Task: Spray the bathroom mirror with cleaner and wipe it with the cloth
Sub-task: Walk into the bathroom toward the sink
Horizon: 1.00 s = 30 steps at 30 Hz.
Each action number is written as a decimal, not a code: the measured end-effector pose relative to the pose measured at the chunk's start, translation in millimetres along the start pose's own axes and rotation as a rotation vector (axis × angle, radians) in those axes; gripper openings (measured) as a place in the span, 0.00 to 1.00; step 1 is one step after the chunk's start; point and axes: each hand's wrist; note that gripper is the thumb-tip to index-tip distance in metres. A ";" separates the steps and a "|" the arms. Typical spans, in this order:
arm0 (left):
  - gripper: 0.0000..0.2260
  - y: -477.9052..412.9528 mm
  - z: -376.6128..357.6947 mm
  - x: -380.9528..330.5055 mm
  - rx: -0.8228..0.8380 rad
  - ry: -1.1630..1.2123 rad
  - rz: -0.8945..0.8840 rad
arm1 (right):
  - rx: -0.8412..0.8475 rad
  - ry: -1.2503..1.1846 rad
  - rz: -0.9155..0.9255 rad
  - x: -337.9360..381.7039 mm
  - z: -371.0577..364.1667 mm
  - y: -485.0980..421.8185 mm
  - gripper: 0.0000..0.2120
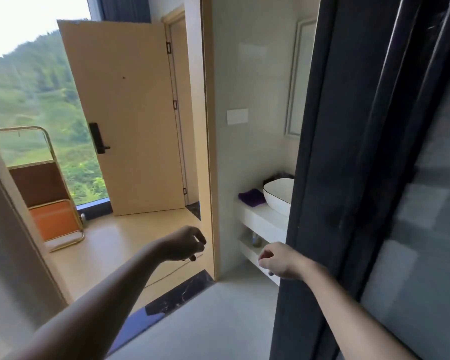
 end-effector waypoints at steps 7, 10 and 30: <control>0.08 -79.7 66.1 30.0 -0.145 0.014 0.160 | 0.132 0.052 0.086 7.0 16.7 -122.6 0.04; 0.07 -102.7 70.1 40.5 -0.127 0.054 0.205 | 0.178 0.124 0.087 12.6 21.5 -160.8 0.10; 0.22 -345.4 154.3 163.3 -0.056 0.194 0.276 | 0.130 0.011 -0.102 30.1 -22.1 -422.7 0.10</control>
Point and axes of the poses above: each hand's wrist, its own y-axis away from the middle knuckle, its own z-axis out of the back of the hand, x = y × z, and after that the axes turned 13 degrees about y, right-handed
